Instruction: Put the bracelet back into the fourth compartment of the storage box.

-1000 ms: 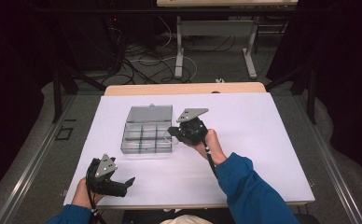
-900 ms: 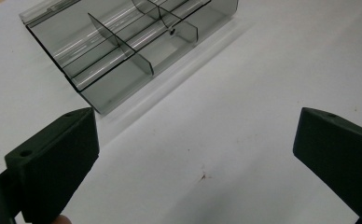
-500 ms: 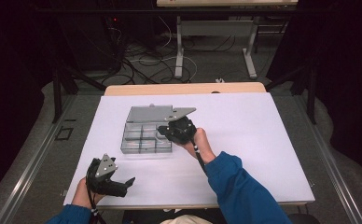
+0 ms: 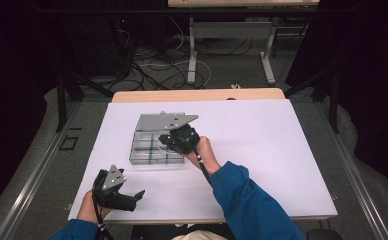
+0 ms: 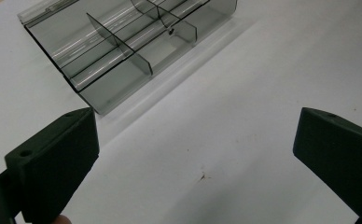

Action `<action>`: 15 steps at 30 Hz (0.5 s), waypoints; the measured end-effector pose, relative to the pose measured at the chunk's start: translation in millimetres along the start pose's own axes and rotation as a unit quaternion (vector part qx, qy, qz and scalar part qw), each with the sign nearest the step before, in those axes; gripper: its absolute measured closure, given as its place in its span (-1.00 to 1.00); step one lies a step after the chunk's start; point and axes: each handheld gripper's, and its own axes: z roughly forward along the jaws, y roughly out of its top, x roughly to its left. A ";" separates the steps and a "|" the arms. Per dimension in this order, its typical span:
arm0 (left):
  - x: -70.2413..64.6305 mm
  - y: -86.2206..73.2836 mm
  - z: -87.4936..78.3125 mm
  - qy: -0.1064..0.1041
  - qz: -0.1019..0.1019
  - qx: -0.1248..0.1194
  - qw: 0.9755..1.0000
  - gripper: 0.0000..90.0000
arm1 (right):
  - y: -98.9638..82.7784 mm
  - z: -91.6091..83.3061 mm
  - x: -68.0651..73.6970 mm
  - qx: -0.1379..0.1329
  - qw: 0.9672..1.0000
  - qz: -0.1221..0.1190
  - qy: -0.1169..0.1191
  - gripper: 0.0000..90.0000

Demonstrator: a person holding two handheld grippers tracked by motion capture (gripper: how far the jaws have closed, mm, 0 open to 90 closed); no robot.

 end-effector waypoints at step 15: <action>0.3 0.3 -0.3 -0.001 0.002 0.004 1.000 -0.99 | 5.9 19.6 8.4 0.001 1.000 -0.003 0.005 0.92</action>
